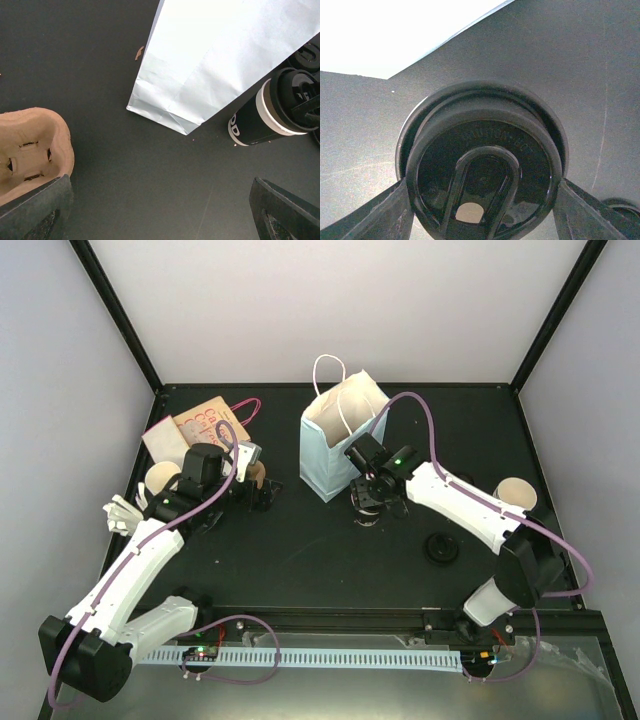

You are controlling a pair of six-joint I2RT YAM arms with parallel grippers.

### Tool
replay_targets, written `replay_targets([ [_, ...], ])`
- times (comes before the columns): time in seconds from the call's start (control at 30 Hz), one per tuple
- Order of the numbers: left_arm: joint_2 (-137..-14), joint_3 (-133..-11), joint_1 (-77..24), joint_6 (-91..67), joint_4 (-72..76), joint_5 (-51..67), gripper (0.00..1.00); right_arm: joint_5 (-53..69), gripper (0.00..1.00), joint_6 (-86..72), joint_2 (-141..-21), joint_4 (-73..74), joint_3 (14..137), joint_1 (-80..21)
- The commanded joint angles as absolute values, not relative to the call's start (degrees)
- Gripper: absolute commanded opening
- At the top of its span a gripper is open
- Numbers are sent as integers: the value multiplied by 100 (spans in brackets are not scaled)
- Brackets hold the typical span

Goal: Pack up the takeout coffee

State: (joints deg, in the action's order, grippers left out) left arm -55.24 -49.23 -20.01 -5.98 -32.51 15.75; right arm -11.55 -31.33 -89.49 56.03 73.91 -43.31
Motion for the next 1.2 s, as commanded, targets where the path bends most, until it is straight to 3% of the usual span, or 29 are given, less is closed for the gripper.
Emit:
replay_targets([
  [0.0, -5543, -4958, -2030, -492, -3137, 1686, 99, -1104, 70, -3081, -9059, 5518, 7479, -4306],
  [1.17, -5605, -4959, -2030, -483, -3146, 1694, 99, -842, 69, -2790, -9483, 5704, 7730, -4301],
])
